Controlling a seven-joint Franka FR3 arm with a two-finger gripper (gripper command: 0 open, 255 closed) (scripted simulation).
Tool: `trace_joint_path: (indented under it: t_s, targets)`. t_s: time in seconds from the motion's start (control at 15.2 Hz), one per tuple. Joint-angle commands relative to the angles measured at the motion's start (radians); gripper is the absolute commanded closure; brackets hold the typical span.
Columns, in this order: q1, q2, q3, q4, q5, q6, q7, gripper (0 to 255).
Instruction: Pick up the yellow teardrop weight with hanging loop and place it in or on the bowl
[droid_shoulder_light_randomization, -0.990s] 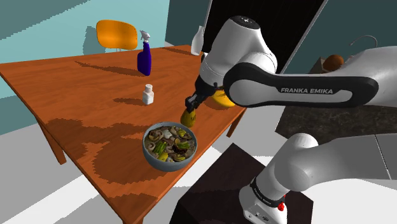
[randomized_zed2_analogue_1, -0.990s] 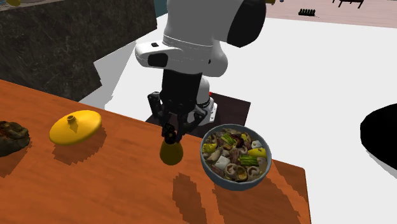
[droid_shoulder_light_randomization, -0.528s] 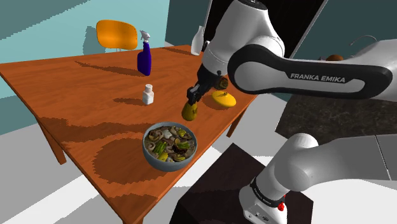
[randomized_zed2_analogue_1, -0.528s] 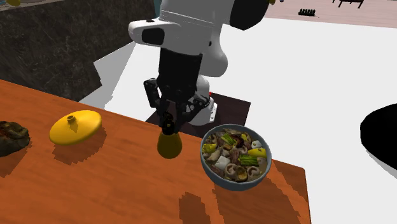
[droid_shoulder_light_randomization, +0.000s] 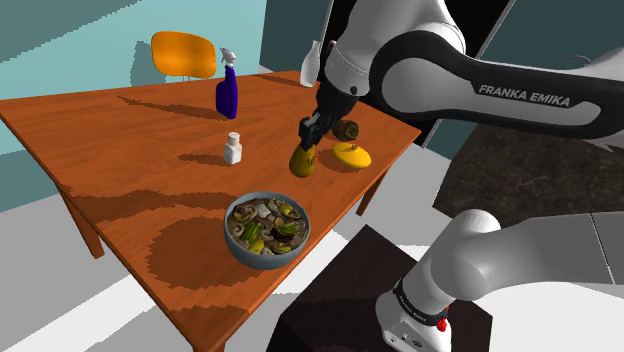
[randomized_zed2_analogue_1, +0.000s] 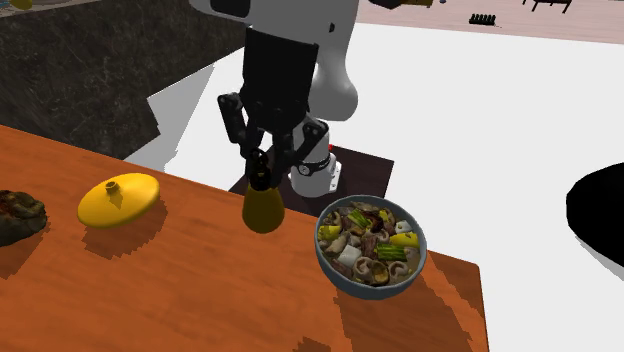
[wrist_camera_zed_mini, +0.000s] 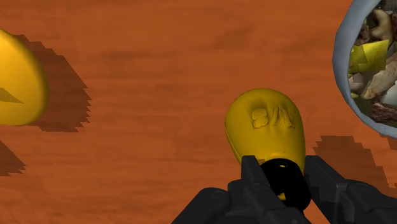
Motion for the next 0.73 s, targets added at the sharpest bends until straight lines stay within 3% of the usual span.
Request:
trace_joint_path:
  t_s: [0.0, 0.66]
  targets:
    - [-0.001, 0.0, -0.004, 0.029, -0.002, -0.029, -0.003, 255]
    - [-0.012, 0.024, -0.017, 0.174, -0.013, -0.15, -0.015, 255]
